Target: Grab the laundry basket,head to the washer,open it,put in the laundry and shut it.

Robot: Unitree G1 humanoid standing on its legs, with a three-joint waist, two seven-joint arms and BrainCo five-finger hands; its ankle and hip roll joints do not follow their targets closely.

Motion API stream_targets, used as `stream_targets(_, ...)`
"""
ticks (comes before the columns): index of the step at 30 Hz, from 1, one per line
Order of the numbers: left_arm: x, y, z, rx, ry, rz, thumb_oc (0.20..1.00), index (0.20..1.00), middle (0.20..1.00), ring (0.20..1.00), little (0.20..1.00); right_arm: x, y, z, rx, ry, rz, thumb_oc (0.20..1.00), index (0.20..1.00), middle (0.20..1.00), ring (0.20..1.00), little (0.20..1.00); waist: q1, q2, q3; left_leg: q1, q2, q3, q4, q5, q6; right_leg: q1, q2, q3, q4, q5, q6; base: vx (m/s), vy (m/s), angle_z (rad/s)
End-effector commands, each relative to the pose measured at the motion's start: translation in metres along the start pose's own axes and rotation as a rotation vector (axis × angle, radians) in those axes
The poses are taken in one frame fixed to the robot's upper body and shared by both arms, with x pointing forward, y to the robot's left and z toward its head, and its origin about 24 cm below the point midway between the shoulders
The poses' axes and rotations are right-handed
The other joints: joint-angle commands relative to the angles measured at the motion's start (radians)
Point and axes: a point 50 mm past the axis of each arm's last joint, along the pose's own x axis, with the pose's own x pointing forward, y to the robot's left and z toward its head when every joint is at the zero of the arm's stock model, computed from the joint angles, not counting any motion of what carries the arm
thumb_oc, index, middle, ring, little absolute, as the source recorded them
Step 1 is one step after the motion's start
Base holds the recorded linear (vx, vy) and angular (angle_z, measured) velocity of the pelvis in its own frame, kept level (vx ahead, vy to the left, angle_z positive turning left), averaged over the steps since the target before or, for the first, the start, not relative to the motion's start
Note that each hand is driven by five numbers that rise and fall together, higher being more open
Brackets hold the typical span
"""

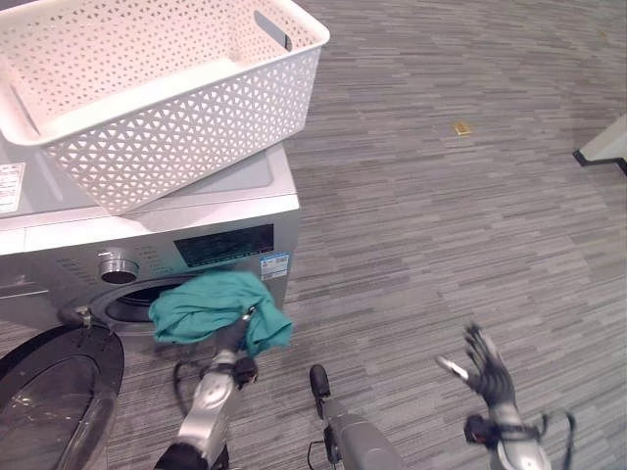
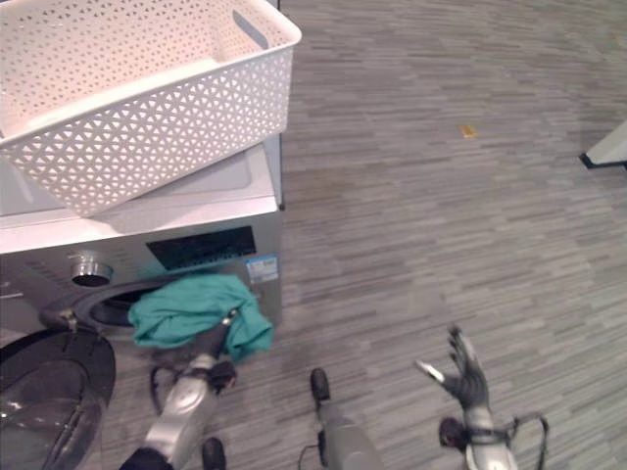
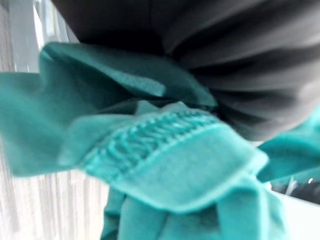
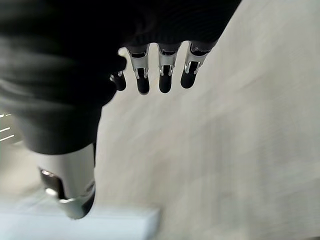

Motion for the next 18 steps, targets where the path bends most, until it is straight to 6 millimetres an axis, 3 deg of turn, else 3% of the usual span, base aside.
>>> stream_targets(1, 0.01, -0.01, 0.027, -0.089, -0.145, -0.069, 0.2, 0.2, 0.2, 0.2, 0.2, 0.014, 0.003, 0.015, -0.004, -0.054, -0.036, 1.0, 1.0, 1.0, 1.0, 1.0, 0.009, -0.017, 0.007, -0.073, 0.055, -0.021, 0.006, 0.056, -0.01, 0.068, -0.082, -0.025, 0.091, -0.18, 0.094, 0.0, 0.0, 0.0)
stream_targets(6, 0.012, -0.013, 0.013, -0.172, -0.085, -0.034, 0.2, 0.2, 0.2, 0.2, 0.2, 0.016, 0.019, -0.021, 0.021, 0.133, -0.046, 1.0, 1.0, 1.0, 1.0, 1.0, 0.047, -0.018, 0.055, -0.115, 0.046, -0.051, 0.006, 0.069, -0.006, 0.051, -0.086, -0.048, 0.095, -0.178, 0.091, -0.06, -0.005, 0.03)
stream_targets(10, 0.021, -0.015, 0.018, -0.19, -0.107, 0.003, 0.2, 0.2, 0.2, 0.2, 0.2, 0.024, 0.037, -0.024, 0.008, 0.169, -0.012, 1.0, 1.0, 1.0, 1.0, 1.0, 0.067, -0.021, 0.095, -0.157, 0.043, -0.065, 0.006, 0.079, -0.003, 0.02, -0.09, -0.054, 0.098, -0.171, 0.089, -0.1, 0.003, 0.14)
stream_targets(13, 0.042, -0.014, 0.048, -0.233, -0.225, 0.078, 0.2, 0.2, 0.2, 0.2, 0.2, 0.035, 0.068, -0.012, -0.017, 0.141, 0.074, 1.0, 1.0, 1.0, 1.0, 1.0, 0.09, -0.035, 0.142, -0.228, 0.044, -0.079, 0.006, 0.092, -0.001, -0.035, -0.099, -0.067, 0.097, -0.16, 0.09, -0.12, -0.017, 0.08)
stream_targets(17, 0.052, -0.012, 0.064, -0.23, -0.282, 0.116, 0.2, 0.2, 0.2, 0.2, 0.2, 0.039, 0.078, -0.003, -0.026, 0.108, 0.103, 1.0, 1.0, 1.0, 1.0, 1.0, 0.091, -0.044, 0.166, -0.261, 0.044, -0.087, 0.006, 0.098, -0.003, -0.064, -0.101, -0.072, 0.104, -0.156, 0.089, -0.08, -0.018, 0.13)
stream_targets(18, 0.06, -0.008, 0.085, -0.222, -0.357, 0.147, 0.2, 0.2, 0.2, 0.2, 0.2, 0.044, 0.088, 0.01, -0.028, 0.055, 0.13, 1.0, 1.0, 1.0, 1.0, 1.0, 0.094, -0.056, 0.188, -0.286, 0.044, -0.094, 0.006, 0.101, -0.003, -0.088, -0.099, -0.074, 0.112, -0.157, 0.087, -0.08, -0.043, 0.03)
